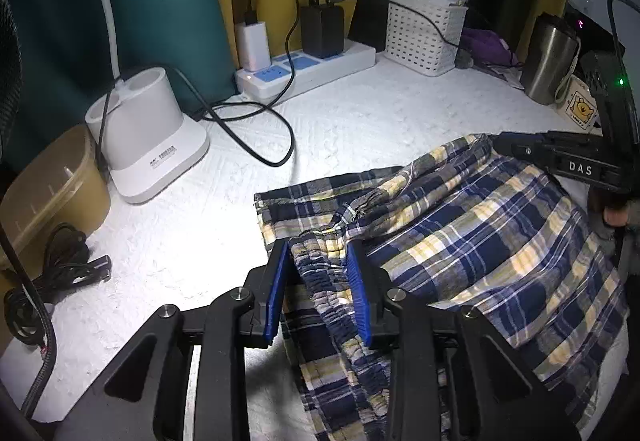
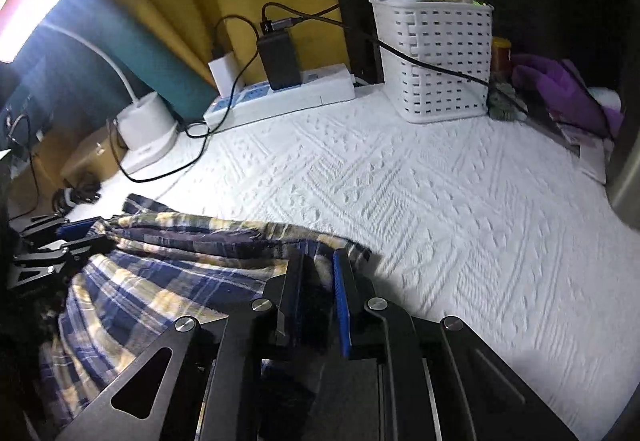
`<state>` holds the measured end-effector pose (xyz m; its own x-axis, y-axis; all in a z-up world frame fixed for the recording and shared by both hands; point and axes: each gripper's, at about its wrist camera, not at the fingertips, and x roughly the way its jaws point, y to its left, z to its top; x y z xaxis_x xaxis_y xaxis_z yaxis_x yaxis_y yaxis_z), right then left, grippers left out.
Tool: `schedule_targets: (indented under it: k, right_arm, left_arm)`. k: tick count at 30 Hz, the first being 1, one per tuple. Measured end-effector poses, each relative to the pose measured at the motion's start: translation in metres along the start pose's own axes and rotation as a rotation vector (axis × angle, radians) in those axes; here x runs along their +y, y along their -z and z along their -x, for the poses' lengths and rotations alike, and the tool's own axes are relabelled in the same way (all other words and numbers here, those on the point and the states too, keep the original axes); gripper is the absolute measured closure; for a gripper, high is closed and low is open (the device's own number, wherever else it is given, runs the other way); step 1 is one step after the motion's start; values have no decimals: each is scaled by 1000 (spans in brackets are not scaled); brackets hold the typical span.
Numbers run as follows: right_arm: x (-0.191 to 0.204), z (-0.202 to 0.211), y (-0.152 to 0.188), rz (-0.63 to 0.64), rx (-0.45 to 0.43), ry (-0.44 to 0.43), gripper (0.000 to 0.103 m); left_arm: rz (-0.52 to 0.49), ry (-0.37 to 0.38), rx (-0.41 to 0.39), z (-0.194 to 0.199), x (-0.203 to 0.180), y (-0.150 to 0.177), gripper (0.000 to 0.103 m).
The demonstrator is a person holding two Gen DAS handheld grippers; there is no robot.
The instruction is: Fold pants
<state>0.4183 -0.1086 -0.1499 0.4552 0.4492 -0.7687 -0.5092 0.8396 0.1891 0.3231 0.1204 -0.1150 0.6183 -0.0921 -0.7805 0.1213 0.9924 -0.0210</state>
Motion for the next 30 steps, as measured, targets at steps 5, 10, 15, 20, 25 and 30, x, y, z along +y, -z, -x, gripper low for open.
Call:
schedule_targets:
  k: [5, 10, 15, 20, 25, 30]
  right_arm:
    - [2, -4, -4, 10, 11, 31, 88]
    - [3, 12, -3, -7, 4, 56, 83]
    - [3, 35, 4, -15, -17, 80, 61]
    - [7, 51, 11, -15, -34, 82, 30]
    - [18, 56, 23, 0, -8, 82, 30]
    - [25, 44, 46, 29, 47, 85, 30]
  left_arm:
    - [17, 2, 2, -2, 4, 1, 72]
    - [77, 52, -38, 18, 10, -6, 70]
    - [82, 55, -100, 46, 4, -5, 57]
    - [117, 81, -119, 59, -1, 4, 49]
    - [103, 98, -85, 55, -15, 18, 49]
    - [117, 51, 14, 24, -7, 31, 47]
